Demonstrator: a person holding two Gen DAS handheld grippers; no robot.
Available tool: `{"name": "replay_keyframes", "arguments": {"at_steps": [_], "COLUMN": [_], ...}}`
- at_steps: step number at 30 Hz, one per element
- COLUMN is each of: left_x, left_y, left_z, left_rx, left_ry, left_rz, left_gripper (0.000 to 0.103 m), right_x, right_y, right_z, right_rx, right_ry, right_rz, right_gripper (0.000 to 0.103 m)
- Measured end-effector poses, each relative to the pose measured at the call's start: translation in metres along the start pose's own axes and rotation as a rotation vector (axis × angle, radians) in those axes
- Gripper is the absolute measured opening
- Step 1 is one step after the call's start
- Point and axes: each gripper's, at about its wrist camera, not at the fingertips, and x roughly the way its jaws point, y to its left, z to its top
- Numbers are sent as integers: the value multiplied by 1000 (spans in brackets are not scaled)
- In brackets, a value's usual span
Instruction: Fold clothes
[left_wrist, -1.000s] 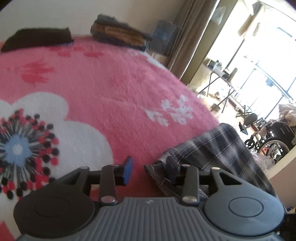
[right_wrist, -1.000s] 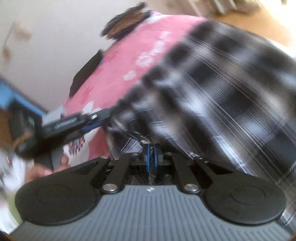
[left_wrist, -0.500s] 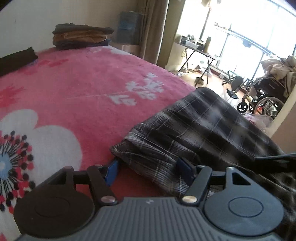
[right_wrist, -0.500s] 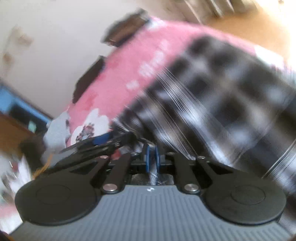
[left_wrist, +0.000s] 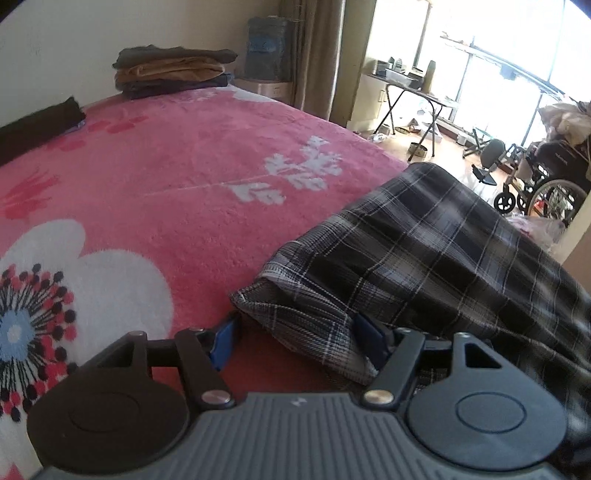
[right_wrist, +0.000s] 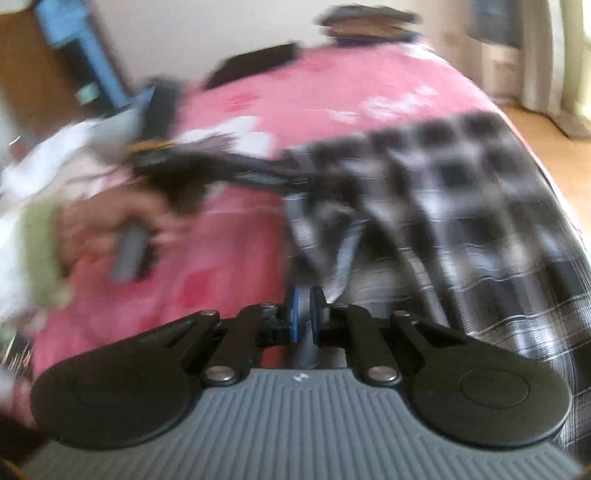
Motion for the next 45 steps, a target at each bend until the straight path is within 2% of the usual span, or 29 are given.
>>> {"name": "replay_keyframes", "arguments": {"at_steps": [1,5,11,14,16,17,21,24,27,29,32,38,41,43,45], "left_x": [0,0,1,1,-7,-10,-42,-59,-69,-67,-62,-46,-25,-12,-13], "left_y": [0,-3,-6,-3,0,2,14,21,25,21,15,-9,-21,-22,-19], "left_z": [0,-1,2,8,12,14,17,12,3,-1,-2,-2,-4,-8,-9], "left_rx": [-10,-1,-4,-22,-24,-25,-46,-88,-108,-90,-63,26,81,87,70], "left_ry": [1,-4,14,19,-6,-19,-125,-167,-169,-144,-131,-141,-105,-70,-74], "left_rz": [1,21,33,30,11,1,3,22,41,44,23,-32,-12,11,4], "left_gripper": [70,70,70,70,69,70,74,74,67,58,54,51,50,49,49], "right_x": [-5,0,-63,-47,-56,-60,-76,-68,-47,-33,-11,42,66,72,69], "right_y": [2,7,17,6,0,-1,-1,-3,-7,-12,-17,-26,-38,-49,-54], "right_z": [-4,-38,-55,-88,-92,-86,-59,-25,2,11,26,42,39,35,34], "right_rx": [-17,-116,-99,-68,0,12,23,-9,-9,19,56,80,113,157,189], "right_ry": [5,107,91,231,183,173,39,-63,-127,-141,-157,-163,-120,-127,-126], "right_rz": [4,-78,-9,-106,-88,-84,-79,-65,-93,-110,-113,-114,-151,-129,-119], "right_gripper": [7,6,7,6,7,7,7,7,7,7,7,7,6,4,4]}}
